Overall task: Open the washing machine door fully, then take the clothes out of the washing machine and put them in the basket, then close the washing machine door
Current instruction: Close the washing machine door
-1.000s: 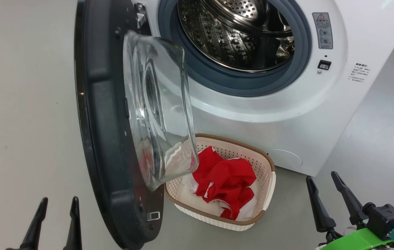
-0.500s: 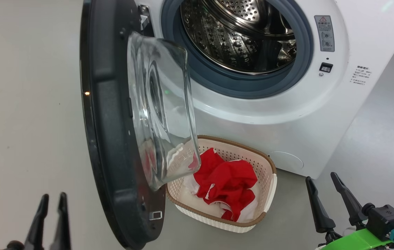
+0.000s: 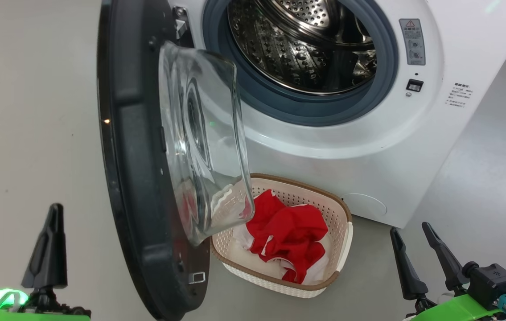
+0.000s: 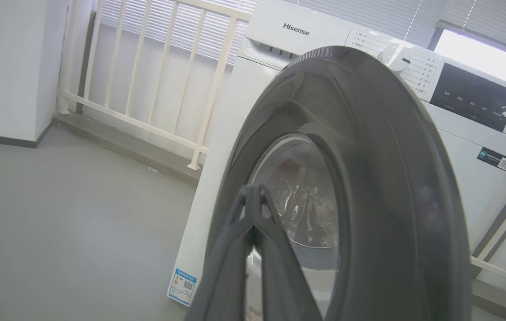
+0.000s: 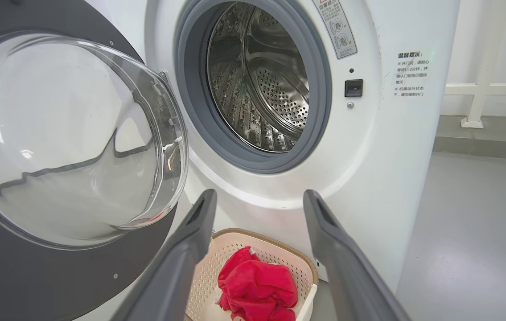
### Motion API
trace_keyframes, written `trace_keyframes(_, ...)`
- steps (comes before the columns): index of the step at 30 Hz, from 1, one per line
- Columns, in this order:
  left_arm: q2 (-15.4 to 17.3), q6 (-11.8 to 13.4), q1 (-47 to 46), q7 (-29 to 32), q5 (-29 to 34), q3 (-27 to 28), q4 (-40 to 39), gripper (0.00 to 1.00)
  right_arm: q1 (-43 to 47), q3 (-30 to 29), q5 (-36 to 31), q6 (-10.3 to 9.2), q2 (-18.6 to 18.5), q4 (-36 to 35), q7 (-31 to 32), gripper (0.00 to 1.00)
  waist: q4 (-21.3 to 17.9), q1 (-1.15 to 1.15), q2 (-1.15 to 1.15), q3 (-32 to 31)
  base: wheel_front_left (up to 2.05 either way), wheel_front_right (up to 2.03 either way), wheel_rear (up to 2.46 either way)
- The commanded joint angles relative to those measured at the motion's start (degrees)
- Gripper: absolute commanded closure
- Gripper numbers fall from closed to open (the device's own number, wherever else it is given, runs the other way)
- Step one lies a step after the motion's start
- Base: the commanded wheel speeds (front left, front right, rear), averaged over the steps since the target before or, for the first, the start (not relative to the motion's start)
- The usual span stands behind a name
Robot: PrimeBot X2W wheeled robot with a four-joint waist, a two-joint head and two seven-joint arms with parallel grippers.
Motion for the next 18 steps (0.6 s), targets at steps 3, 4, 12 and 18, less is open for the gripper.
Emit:
trace_keyframes(3,6.01,-0.33,-2.7,-0.69,-6.88,-2.13,-2.54,1.0,-0.95,1.04,-0.54,0.37,-0.49,-1.43,-0.37,0.0,-0.41,0.0,0.0,0.3,0.0,0.0,0.0)
trace_keyframes(4,7.25,-0.33,-2.79,-0.69,-8.74,-3.44,-2.85,1.0,-0.98,1.01,-0.54,0.37,-0.5,-1.45,-0.37,0.0,-0.51,0.0,0.0,0.38,0.0,0.0,0.0)
trace_keyframes(12,15.24,-0.33,-4.03,-0.69,-17.75,-12.53,-5.96,1.0,-1.39,0.91,-0.55,0.37,-0.61,-1.53,-0.37,0.0,-1.27,0.0,0.0,0.99,0.0,0.0,0.0)
trace_keyframes(18,19.13,-0.33,-5.7,-0.69,-20.29,-18.91,-8.5,1.0,-1.61,0.7,-0.56,0.37,-0.64,-1.6,-0.37,0.0,-2.1,0.0,0.0,1.46,0.0,0.0,0.0)
